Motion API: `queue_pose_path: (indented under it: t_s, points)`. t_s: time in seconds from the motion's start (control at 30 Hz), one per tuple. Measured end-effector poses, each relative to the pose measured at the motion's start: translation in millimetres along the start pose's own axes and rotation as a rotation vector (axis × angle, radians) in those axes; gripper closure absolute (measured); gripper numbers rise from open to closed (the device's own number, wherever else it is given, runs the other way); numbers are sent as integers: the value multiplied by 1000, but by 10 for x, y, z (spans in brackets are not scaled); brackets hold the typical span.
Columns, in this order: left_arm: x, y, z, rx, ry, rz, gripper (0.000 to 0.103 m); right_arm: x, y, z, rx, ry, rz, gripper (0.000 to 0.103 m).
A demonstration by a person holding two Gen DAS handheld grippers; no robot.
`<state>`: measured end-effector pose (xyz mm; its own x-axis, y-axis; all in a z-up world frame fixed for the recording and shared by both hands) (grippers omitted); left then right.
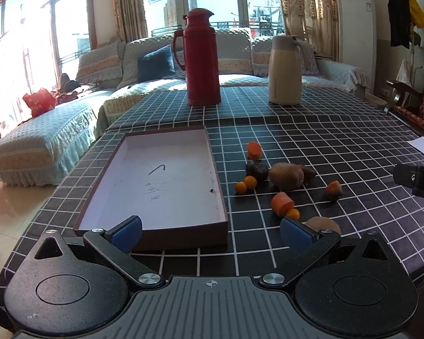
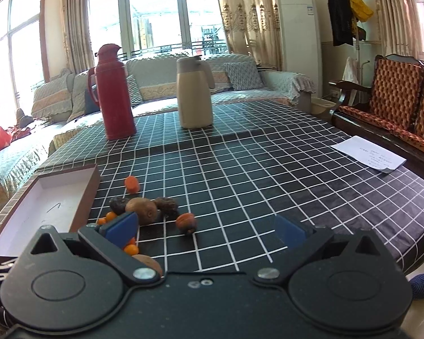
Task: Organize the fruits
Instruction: 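Grasp the stickered brown kiwi with the left gripper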
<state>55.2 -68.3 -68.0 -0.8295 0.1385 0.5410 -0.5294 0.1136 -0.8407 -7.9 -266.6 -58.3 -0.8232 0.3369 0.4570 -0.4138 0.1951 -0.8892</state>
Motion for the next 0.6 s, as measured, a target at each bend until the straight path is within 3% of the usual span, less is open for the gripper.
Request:
queue_pose_path:
  t_s: [0.23,0.37,0.6]
  points:
    - [-257,170,566,-97,51,-14,0,-29,49,401,-60,74,52,0]
    - [-314,251,863,-174,41,32,0,-82,125,578,-143,63,35,0]
    - [-423,379,1163,-211,56,21,0,-77,165,696,-169,69,39,0]
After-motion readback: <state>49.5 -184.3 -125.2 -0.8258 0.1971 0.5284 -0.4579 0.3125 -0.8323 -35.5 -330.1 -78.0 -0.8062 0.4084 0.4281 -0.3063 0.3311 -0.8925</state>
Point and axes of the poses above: each gripper's, at about its wrist camera, not at the fingertips, and x roughly against the way its jaws point, z to its right, y to its underside, the point moved 6 cm from there along -x, roughly the way its jaws point, and after that the axes turned 5 degrees about x, right-handed, at the moved point
